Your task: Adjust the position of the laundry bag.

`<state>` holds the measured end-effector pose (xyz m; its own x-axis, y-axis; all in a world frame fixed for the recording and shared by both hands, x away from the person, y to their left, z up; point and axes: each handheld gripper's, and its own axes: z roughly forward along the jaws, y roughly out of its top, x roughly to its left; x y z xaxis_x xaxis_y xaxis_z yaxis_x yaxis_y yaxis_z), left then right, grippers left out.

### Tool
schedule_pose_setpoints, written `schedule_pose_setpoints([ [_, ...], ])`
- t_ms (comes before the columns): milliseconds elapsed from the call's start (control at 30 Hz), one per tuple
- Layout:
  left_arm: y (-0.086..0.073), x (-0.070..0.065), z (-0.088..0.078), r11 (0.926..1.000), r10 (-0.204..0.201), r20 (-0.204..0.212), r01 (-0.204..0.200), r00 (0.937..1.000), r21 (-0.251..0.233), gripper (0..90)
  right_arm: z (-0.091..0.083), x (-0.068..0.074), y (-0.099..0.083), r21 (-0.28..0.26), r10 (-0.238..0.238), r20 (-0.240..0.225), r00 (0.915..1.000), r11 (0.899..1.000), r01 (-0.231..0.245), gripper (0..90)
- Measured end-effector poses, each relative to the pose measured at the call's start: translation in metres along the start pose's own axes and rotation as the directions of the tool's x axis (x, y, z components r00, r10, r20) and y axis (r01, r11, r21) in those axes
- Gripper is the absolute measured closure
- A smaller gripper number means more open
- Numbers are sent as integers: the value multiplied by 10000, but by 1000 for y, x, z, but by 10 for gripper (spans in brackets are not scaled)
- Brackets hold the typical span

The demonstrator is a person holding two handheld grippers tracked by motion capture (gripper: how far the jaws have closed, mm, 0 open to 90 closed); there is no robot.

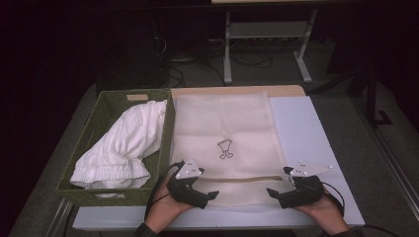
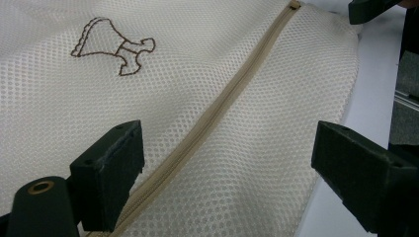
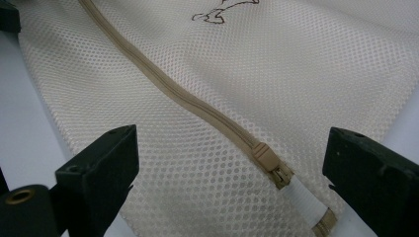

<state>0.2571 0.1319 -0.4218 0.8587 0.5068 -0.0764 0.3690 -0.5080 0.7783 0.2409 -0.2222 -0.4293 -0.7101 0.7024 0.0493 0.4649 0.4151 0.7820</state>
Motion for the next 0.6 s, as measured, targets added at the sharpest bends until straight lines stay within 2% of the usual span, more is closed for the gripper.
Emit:
schedule_pose_setpoints([
  [333,1,0,2,10000,-92,-63,92,9999,26,121,2,-7,1,58,13,126,9999,10000,-13,66],
  [567,-1,1,2,9999,44,-78,-43,10000,134,121,8,-17,7,78,147,375,9992,9999,-150,66],
  [600,0,1,2,9999,34,-49,-34,10000,96,121,12,-21,10,248,197,398,9990,9995,-207,79],
])
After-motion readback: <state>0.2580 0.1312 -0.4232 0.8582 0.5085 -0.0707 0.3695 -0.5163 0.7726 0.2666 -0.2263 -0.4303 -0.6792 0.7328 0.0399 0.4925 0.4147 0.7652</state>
